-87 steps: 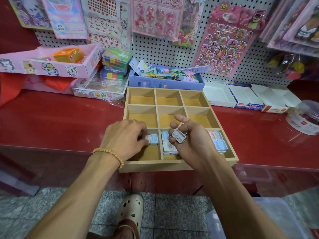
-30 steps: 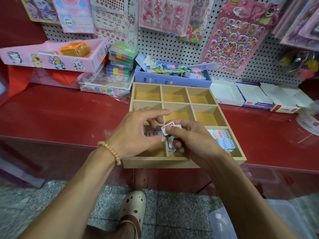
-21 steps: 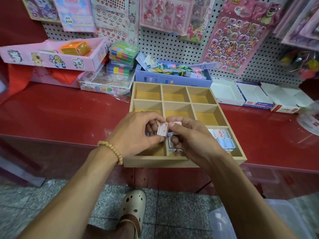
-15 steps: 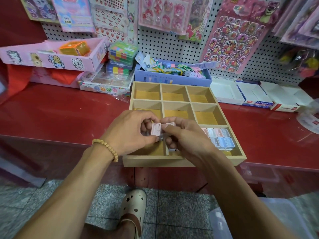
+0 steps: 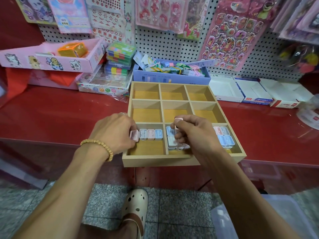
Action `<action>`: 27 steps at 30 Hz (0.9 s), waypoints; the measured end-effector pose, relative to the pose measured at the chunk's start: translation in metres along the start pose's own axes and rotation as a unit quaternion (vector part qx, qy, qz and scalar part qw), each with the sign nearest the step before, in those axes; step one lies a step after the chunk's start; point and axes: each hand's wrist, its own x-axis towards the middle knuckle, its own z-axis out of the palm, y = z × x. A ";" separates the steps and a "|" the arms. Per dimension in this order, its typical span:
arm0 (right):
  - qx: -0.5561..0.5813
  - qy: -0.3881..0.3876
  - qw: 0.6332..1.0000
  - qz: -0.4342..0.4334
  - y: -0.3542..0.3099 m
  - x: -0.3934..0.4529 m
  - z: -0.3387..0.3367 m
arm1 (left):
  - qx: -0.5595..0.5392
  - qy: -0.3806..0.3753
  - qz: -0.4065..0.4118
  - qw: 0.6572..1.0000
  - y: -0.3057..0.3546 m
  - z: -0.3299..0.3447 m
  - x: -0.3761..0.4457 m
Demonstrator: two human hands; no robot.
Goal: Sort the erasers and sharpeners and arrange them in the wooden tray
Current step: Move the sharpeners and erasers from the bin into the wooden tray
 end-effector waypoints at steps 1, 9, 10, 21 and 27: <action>0.002 0.000 1.000 -0.003 0.000 0.000 0.000 | 0.014 0.004 -0.003 1.000 0.002 0.001 0.000; 0.019 -0.001 1.000 0.007 0.000 -0.002 -0.002 | 0.012 -0.013 -0.015 1.000 0.003 0.000 0.001; 0.021 -0.001 1.000 0.009 0.001 -0.002 -0.003 | 0.004 -0.011 -0.015 1.000 0.002 0.000 0.000; 0.005 0.004 1.000 0.014 0.001 -0.003 -0.002 | -0.004 0.015 0.009 1.000 0.003 0.009 0.005; -0.009 -0.003 1.000 0.014 -0.002 -0.004 0.001 | -0.112 0.058 0.048 0.991 0.009 0.002 0.001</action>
